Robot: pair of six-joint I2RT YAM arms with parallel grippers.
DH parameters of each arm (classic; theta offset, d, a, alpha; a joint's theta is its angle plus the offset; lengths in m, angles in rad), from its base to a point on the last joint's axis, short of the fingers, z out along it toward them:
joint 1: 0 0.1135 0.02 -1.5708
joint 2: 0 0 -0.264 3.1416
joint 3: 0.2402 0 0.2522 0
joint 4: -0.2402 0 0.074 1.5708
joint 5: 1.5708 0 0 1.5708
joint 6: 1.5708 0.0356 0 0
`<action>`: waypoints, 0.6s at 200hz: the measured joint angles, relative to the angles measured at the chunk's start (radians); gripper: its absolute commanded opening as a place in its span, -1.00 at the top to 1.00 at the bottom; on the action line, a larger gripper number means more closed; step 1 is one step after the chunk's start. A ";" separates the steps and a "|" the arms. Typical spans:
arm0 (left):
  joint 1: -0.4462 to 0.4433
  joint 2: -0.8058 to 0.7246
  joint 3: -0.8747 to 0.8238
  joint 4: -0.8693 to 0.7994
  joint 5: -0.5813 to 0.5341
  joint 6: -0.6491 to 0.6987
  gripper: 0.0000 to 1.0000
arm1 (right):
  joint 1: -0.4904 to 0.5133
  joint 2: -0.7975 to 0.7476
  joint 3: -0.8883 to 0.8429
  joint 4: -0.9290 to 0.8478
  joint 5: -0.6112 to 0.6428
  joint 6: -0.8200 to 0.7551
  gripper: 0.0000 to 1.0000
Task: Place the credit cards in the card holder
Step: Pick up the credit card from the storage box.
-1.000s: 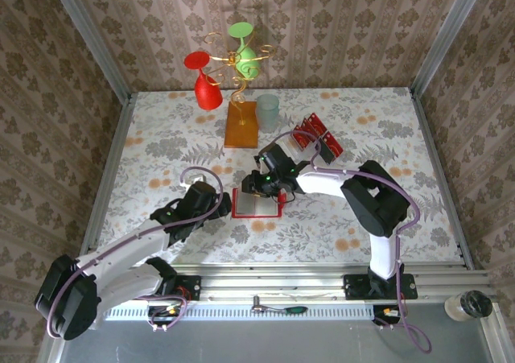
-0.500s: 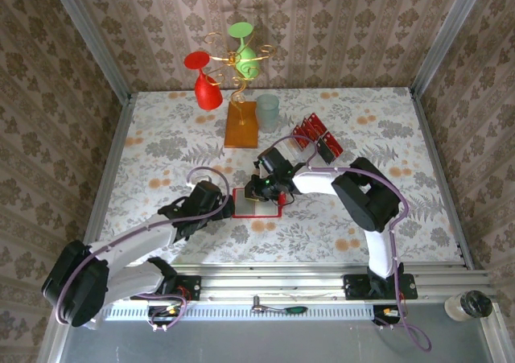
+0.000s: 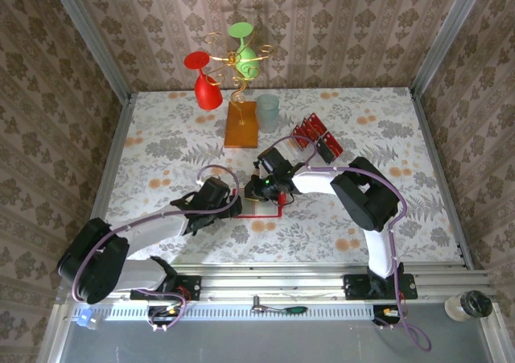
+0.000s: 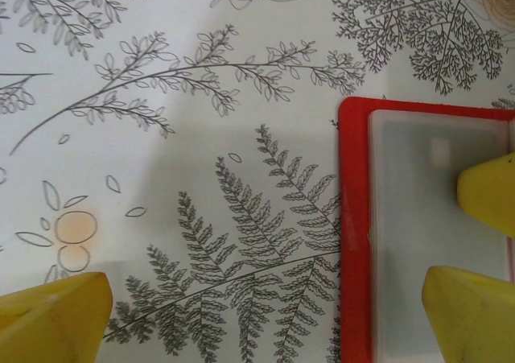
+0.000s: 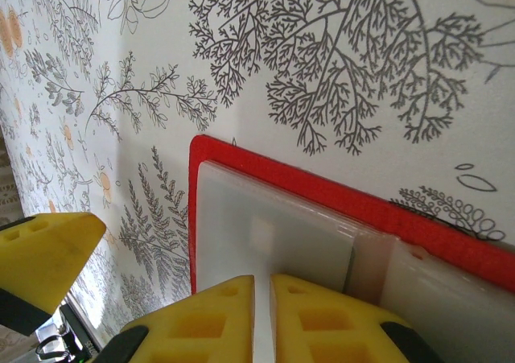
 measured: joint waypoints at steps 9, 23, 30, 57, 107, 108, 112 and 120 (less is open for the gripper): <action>-0.004 0.008 0.000 0.003 0.000 0.000 -1.00 | 0.000 0.000 0.000 0.000 0.000 0.000 0.69; -0.013 0.019 0.000 0.006 -0.001 0.000 -1.00 | 0.000 0.000 0.000 0.000 0.000 0.000 0.69; -0.015 0.024 0.000 0.007 -0.002 0.000 -1.00 | 0.000 0.000 0.000 0.000 0.000 0.001 0.69; -0.031 0.035 0.000 0.007 -0.016 0.006 -1.00 | 0.000 0.000 0.000 0.000 0.000 0.003 0.67; -0.051 0.055 0.006 0.000 -0.051 0.016 -1.00 | -0.012 -0.017 0.000 -0.007 0.000 0.003 0.63; -0.052 0.055 0.006 0.000 -0.052 0.016 -1.00 | -0.014 -0.019 0.000 -0.008 0.000 0.002 0.63; -0.054 0.055 0.006 0.000 -0.055 0.016 -1.00 | -0.017 -0.025 -0.001 -0.011 0.000 0.002 0.63; -0.055 0.055 0.006 -0.001 -0.058 0.016 -1.00 | -0.032 -0.047 -0.002 -0.023 0.000 -0.001 0.60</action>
